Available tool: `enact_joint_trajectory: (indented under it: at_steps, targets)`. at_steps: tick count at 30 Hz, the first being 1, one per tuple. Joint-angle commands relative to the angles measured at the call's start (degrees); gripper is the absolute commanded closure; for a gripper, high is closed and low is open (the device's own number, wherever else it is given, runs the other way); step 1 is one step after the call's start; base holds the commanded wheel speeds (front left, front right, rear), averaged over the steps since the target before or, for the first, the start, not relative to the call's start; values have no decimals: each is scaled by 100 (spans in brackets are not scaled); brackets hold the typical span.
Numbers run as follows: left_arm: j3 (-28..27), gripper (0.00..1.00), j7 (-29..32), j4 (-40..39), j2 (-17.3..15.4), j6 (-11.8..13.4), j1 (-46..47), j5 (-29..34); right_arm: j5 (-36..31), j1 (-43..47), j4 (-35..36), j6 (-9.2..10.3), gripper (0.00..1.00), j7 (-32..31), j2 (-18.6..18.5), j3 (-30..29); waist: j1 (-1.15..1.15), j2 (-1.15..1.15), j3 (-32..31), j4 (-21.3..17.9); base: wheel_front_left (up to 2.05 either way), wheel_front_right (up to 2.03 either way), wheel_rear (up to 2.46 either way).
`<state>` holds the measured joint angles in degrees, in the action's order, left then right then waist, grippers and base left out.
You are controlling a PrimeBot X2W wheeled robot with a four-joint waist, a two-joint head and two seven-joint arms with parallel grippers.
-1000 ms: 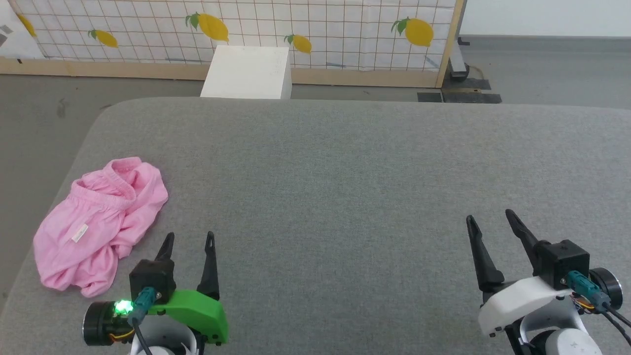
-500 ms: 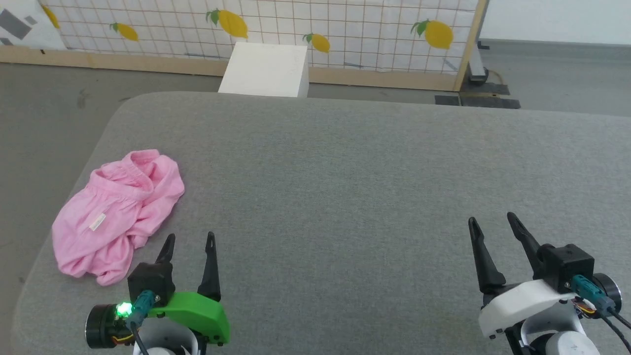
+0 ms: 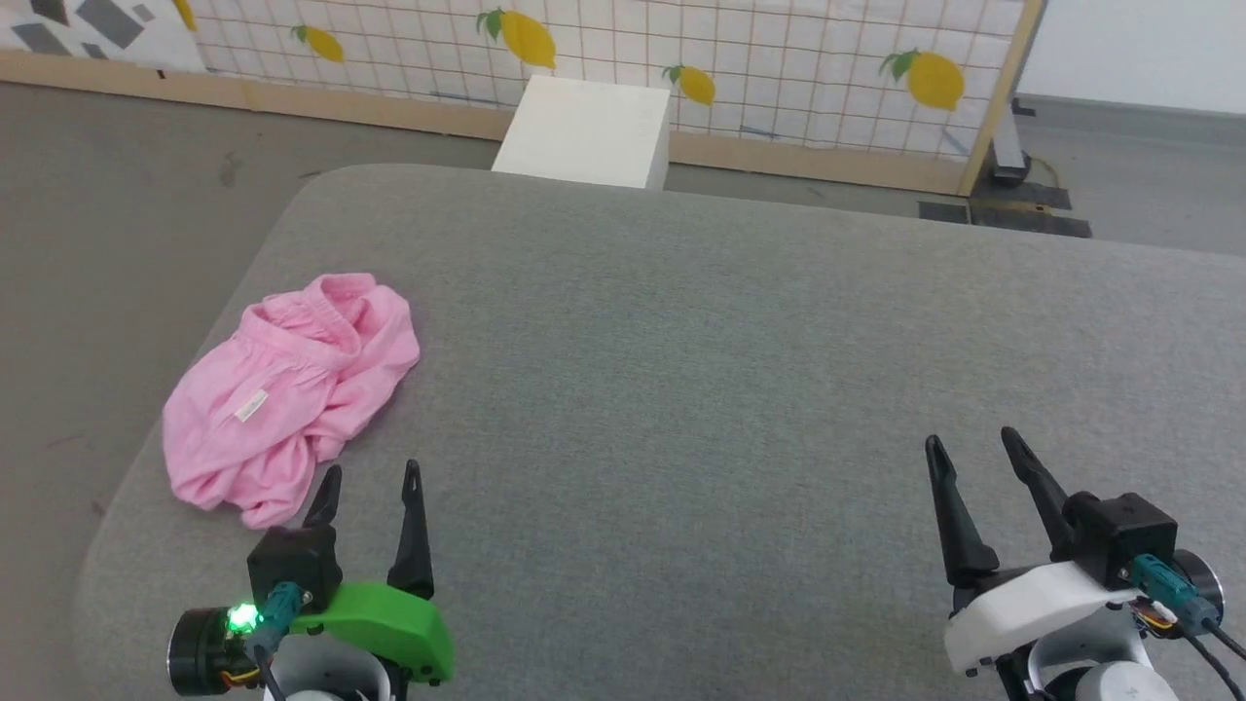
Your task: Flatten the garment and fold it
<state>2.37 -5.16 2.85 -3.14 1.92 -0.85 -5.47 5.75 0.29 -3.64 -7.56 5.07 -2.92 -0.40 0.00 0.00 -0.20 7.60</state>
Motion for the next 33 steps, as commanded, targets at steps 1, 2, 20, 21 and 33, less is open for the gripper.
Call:
enact_joint_trajectory:
  at_steps: [1, 2, 20, 21, 33]
  targets:
    - [-1, 0, -57, 19, 10, 31, -99, -39, 84, 95, -39, 3, 0, 61, 2, -4, 0, 0, -10, 92, 0, 0, 0]
    - [0, 0, -70, 24, 10, 35, -104, -44, 84, 97, -44, 3, 0, 74, 2, -7, 0, 0, -11, 128, 0, 0, 0]
    - [25, 0, -281, 138, 14, 112, -187, -192, 248, 146, -228, 4, 0, 287, 2, 4, 0, 0, -27, 654, 0, 0, 0]
    - [28, 0, -294, 145, 14, 118, -190, -203, 258, 147, -241, 4, 0, 300, 2, 5, 0, 0, -28, 682, 0, 0, 0]
    - [69, 0, -435, 223, 16, 187, -228, -316, 358, 174, -382, 5, 0, 441, 3, 32, 0, 0, -48, 951, 0, 0, 0]
